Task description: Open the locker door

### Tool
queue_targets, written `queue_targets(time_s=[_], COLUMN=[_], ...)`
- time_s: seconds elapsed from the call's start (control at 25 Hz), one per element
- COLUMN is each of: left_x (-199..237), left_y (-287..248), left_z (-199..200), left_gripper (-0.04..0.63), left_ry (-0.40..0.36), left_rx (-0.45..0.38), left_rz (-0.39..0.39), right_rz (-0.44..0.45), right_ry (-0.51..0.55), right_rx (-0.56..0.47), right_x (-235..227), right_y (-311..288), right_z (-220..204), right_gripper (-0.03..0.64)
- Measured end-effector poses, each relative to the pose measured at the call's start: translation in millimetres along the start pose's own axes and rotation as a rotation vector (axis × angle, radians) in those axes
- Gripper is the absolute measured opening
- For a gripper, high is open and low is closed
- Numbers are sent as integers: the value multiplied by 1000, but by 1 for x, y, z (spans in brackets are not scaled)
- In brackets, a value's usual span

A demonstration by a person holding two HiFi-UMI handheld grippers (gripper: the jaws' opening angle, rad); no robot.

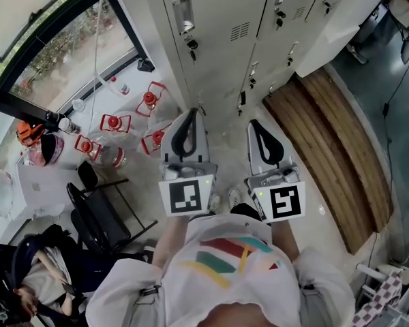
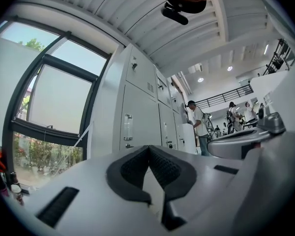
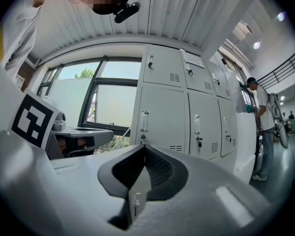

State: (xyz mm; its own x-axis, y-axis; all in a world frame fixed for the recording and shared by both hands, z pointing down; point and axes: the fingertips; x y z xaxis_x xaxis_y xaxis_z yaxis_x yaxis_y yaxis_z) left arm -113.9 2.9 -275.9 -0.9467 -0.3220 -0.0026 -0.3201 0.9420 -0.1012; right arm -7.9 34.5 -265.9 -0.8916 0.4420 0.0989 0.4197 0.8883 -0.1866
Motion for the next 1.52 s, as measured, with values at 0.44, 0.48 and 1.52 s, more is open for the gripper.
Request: queue_targets(time_s=[0.44,0.48,1.52], left_x=[-8,-8,73], left_y=[-43,-48,-204], left_z=[-27,-30,-620], left_gripper=[15,15,15], left_ry=[15,11,-26], left_rx=[100,103,28], left_rz=[1,8,150], right_rz=[47,49,199], right_ry=[75,84,90], right_rx=[9,12,3], right_x=[-25,-28,-28], right_y=[-27,-34,-303], right_z=[-6,-10,-606], right_gripper=[5,5,5])
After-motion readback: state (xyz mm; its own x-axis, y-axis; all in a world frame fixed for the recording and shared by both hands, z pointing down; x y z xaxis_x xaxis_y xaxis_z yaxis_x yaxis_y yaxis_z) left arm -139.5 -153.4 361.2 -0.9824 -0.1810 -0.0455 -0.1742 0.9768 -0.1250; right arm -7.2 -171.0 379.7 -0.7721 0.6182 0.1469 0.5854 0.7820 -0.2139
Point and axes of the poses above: the fingertips, and each gripper's own axes: y backward along the fingers, x to its left, z out of its top, and after that the axes turned 13 degrees about x, right-handed
